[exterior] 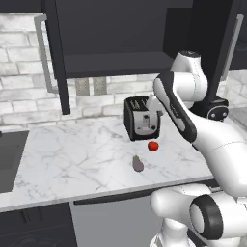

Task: Pick the eggplant, tomato from the counter and place them in the cabinet. Then close the cabinet.

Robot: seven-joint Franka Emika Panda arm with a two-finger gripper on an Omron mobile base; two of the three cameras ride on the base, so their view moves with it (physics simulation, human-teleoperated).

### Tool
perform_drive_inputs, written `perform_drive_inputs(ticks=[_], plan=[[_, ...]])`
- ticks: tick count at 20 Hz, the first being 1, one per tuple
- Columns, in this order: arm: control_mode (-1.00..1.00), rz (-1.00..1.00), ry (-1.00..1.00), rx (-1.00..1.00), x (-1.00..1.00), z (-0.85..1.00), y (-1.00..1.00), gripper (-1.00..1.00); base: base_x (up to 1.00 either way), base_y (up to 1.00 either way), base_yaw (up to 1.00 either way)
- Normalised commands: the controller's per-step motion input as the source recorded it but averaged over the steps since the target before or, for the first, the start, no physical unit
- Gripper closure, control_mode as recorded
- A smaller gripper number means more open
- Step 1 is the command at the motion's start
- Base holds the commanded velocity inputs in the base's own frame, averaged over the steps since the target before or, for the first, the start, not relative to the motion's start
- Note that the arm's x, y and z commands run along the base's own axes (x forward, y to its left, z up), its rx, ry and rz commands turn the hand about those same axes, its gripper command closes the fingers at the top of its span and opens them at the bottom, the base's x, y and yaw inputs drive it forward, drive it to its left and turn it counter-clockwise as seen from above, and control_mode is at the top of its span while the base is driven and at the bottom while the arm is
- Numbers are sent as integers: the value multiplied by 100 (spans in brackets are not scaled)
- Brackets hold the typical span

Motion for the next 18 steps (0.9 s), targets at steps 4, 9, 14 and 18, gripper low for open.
perform_drive_inputs(ticks=[4, 9, 14, 18], plan=[[-100, 0, 0, 0, -4, -21, 1, -100, 0, 0, 0], [-100, 0, -7, 0, -20, -68, 20, -100, 0, 0, 0], [-100, 0, -3, 0, -6, -73, 34, -100, 0, 0, 0], [-100, 0, 3, 0, 0, -59, 32, -100, 0, 0, 0]])
